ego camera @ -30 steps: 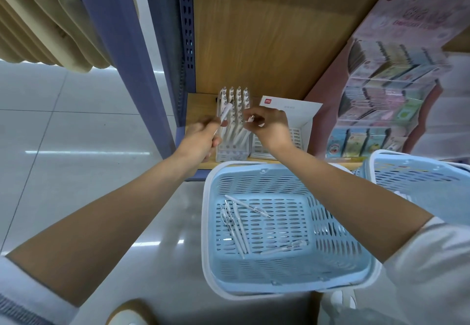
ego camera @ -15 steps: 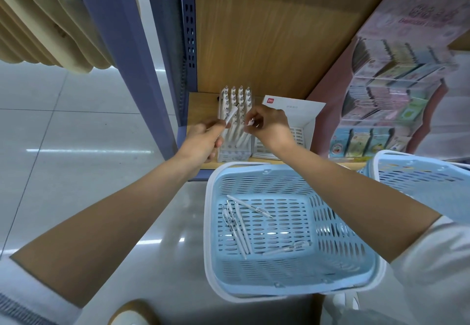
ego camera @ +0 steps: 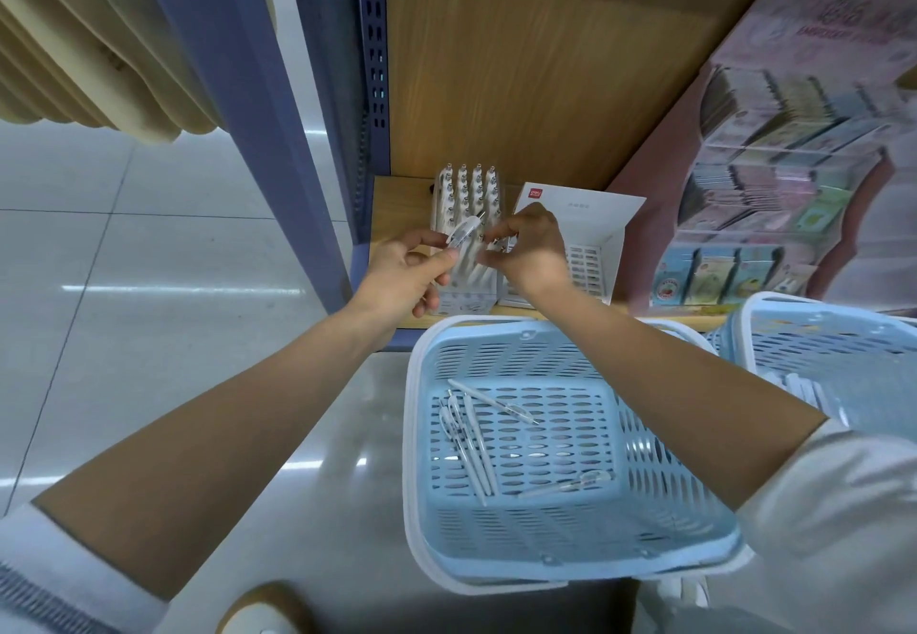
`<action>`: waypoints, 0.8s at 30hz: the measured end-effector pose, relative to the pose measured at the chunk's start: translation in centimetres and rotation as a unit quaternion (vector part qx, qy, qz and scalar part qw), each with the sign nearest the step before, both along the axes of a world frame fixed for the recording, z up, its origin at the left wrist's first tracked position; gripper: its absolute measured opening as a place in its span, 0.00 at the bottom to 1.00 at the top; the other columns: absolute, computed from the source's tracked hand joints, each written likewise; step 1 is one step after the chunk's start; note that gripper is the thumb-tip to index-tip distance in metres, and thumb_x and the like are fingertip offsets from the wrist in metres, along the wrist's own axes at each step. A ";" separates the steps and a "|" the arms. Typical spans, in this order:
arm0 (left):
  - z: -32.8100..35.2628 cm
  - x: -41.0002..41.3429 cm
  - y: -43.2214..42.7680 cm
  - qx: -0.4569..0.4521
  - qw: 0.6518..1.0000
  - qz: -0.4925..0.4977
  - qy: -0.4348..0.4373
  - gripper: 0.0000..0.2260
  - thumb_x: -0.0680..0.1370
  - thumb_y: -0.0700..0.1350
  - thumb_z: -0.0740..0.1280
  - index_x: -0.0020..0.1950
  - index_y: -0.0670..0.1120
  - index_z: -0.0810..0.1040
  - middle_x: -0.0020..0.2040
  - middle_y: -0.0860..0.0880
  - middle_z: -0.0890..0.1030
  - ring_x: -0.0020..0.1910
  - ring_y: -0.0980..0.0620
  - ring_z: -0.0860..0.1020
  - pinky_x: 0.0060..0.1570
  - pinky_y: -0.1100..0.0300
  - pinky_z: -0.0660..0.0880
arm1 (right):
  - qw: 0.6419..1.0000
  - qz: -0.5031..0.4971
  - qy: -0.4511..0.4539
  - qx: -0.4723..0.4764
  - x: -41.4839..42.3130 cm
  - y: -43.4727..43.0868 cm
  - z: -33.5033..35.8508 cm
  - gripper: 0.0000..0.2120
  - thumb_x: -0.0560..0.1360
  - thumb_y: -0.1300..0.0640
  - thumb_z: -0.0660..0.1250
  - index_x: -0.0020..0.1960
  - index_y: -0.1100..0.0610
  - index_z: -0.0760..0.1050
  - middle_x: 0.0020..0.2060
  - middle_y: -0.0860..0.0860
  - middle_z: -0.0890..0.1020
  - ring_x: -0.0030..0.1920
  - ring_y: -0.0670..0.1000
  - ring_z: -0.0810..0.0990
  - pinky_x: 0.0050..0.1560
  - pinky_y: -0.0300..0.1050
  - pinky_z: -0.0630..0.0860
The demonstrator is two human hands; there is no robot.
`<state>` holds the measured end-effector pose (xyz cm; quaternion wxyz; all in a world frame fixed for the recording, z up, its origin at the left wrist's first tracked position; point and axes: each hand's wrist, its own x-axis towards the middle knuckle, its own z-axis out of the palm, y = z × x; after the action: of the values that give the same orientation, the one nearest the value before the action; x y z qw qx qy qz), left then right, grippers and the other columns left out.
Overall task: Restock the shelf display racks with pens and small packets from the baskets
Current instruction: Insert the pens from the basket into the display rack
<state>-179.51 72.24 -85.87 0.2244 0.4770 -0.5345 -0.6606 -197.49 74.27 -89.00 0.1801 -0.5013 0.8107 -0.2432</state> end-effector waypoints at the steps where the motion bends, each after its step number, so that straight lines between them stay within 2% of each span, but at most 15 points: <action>1: 0.0 0.0 0.0 0.000 1.000 0.000 -0.001 0.09 0.79 0.44 0.68 0.58 0.43 0.75 0.35 0.48 0.77 0.22 0.56 0.71 0.20 0.65 0.65 | 1.000 -0.011 0.000 0.005 0.2 0.1 -0.3 0.07 0.66 0.56 0.77 0.42 0.52 0.82 0.49 0.52 0.74 0.55 0.51 0.72 0.47 0.40 0.70; 4: 0.1 -0.1 0.0 0.000 1.000 -0.005 0.000 0.09 0.79 0.44 0.68 0.57 0.43 0.75 0.35 0.47 0.77 0.22 0.56 0.71 0.20 0.66 0.66 | 1.000 -0.002 0.002 0.018 0.5 0.0 -0.7 0.08 0.64 0.56 0.78 0.39 0.51 0.79 0.48 0.52 0.75 0.53 0.52 0.74 0.47 0.42 0.73; 7: 0.2 -0.1 -0.2 -0.018 1.000 -0.009 -0.005 0.06 0.79 0.43 0.68 0.55 0.46 0.75 0.36 0.46 0.77 0.22 0.57 0.72 0.20 0.66 0.67 | 0.998 0.037 -0.053 0.015 -0.3 0.2 0.5 0.10 0.65 0.56 0.76 0.46 0.51 0.80 0.52 0.52 0.75 0.54 0.52 0.74 0.55 0.44 0.73; 8: 0.2 -0.1 -0.4 -0.027 1.000 -0.007 -0.009 0.06 0.78 0.43 0.69 0.54 0.48 0.75 0.36 0.46 0.77 0.22 0.57 0.72 0.21 0.66 0.68 | 0.995 0.033 -0.089 -0.007 -0.6 0.4 1.4 0.09 0.68 0.56 0.75 0.48 0.50 0.80 0.52 0.52 0.75 0.53 0.50 0.76 0.55 0.43 0.73; 10: -0.1 -0.3 -0.6 -0.061 0.998 -0.003 -0.019 0.06 0.78 0.43 0.69 0.53 0.49 0.76 0.36 0.45 0.77 0.23 0.57 0.72 0.24 0.65 0.69 | 0.977 0.000 -0.208 -0.044 -0.8 0.9 3.5 0.02 0.74 0.54 0.70 0.47 0.50 0.80 0.46 0.50 0.79 0.44 0.46 0.79 0.46 0.40 0.75; 12: -0.1 -0.8 -0.7 -0.116 0.992 -0.017 -0.038 0.06 0.77 0.45 0.70 0.53 0.49 0.77 0.34 0.46 0.76 0.25 0.55 0.73 0.29 0.62 0.71 | 0.940 -0.009 -0.339 -0.035 -0.4 1.2 4.7 0.06 0.75 0.53 0.70 0.45 0.57 0.80 0.39 0.52 0.82 0.34 0.47 0.79 0.37 0.40 0.73; 14: 0.3 -1.5 -0.7 -0.167 0.984 -0.032 -0.051 0.07 0.76 0.46 0.71 0.52 0.50 0.77 0.36 0.47 0.77 0.27 0.54 0.75 0.35 0.59 0.73 | 0.920 0.000 -0.390 -0.047 0.1 1.2 4.9 0.09 0.74 0.59 0.71 0.48 0.66 0.78 0.35 0.56 0.81 0.32 0.50 0.78 0.34 0.39 0.73; 16: 0.6 -2.1 -0.8 -0.200 0.977 -0.027 -0.060 0.08 0.76 0.49 0.71 0.54 0.52 0.77 0.39 0.51 0.78 0.34 0.52 0.77 0.39 0.59 0.73 | 0.901 -0.019 -0.427 -0.073 0.1 1.0 5.0 0.11 0.74 0.62 0.71 0.50 0.70 0.77 0.35 0.58 0.82 0.35 0.52 0.80 0.38 0.40 0.77; 18: 0.6 -2.4 -1.2 -0.254 0.961 -0.029 -0.107 0.11 0.77 0.48 0.69 0.59 0.53 0.76 0.48 0.51 0.80 0.45 0.50 0.79 0.46 0.56 0.75 | 0.898 -0.035 -0.430 -0.092 -0.8 0.8 5.4 0.08 0.75 0.64 0.69 0.51 0.68 0.78 0.37 0.57 0.82 0.38 0.52 0.82 0.45 0.43 0.80; 20: 0.1 -2.0 -1.9 -0.342 0.914 -0.078 -0.203 0.17 0.79 0.46 0.65 0.68 0.52 0.71 0.63 0.47 0.75 0.60 0.45 0.75 0.57 0.51 0.73 | 0.918 -0.042 -0.379 -0.109 -2.1 0.7 5.7 0.07 0.76 0.63 0.68 0.51 0.66 0.78 0.38 0.56 0.82 0.40 0.54 0.83 0.50 0.48 0.80; 22: -0.8 -1.4 -2.7 -0.413 0.849 -0.172 -0.280 0.22 0.81 0.43 0.60 0.76 0.50 0.64 0.76 0.48 0.63 0.75 0.46 0.60 0.71 0.50 0.60 | 0.949 -0.025 -0.293 -0.111 -2.7 0.9 5.8 0.06 0.76 0.62 0.67 0.50 0.64 0.78 0.39 0.56 0.82 0.41 0.55 0.84 0.48 0.48 0.80; 24: -1.8 -0.8 -3.1 -0.430 0.802 -0.262 -0.323 0.25 0.83 0.43 0.56 0.79 0.50 0.54 0.80 0.51 0.49 0.79 0.51 0.46 0.75 0.53 0.47 | 0.972 0.014 -0.215 -0.091 -2.0 1.4 5.5 0.04 0.76 0.63 0.66 0.50 0.60 0.78 0.38 0.55 0.82 0.38 0.48 0.83 0.39 0.37 0.77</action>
<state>-180.27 69.11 -87.72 0.0397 0.3593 -0.9096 -0.2047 -199.52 75.69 -83.53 0.3072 -0.4632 0.7202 -0.4152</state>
